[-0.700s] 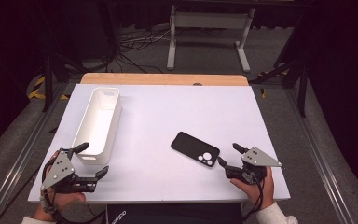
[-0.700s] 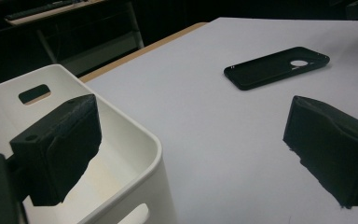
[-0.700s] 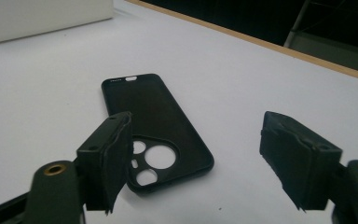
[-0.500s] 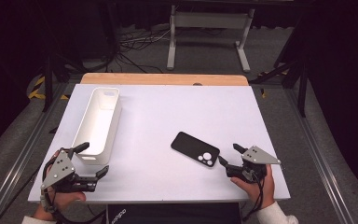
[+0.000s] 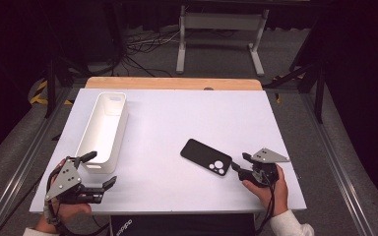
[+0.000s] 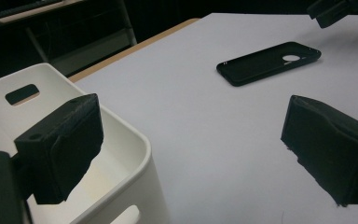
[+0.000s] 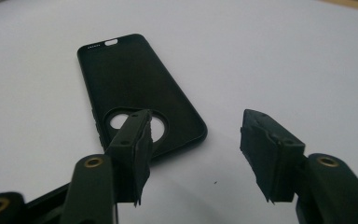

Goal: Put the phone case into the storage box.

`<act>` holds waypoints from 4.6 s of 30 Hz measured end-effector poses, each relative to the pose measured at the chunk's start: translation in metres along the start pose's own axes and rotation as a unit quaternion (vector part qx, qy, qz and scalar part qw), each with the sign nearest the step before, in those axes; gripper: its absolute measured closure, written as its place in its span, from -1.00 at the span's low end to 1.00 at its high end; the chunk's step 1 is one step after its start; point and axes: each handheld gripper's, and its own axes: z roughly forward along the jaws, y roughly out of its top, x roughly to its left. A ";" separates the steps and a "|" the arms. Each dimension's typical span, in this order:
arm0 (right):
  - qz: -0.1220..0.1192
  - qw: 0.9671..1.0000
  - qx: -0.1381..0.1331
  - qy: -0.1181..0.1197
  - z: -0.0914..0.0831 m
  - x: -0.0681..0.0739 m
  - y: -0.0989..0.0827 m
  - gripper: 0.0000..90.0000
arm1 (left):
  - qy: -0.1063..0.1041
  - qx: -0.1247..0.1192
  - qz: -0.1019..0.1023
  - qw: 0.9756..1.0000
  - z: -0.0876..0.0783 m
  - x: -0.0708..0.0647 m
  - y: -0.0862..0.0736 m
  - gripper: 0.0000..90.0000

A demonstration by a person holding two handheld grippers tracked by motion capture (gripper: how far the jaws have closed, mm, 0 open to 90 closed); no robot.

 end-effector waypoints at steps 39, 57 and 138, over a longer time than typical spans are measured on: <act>0.040 0.985 0.165 0.035 0.044 -0.014 0.032 0.50 | -0.022 0.017 -0.003 1.000 0.005 -0.003 0.000 -0.86; -0.009 0.993 0.102 0.051 0.038 0.007 0.040 1.00 | -0.026 0.022 -0.005 0.999 0.006 -0.002 -0.002 -0.85; -0.037 0.991 0.130 -0.002 0.112 -0.018 0.059 1.00 | -0.034 0.040 0.002 0.999 0.015 -0.005 -0.003 -0.83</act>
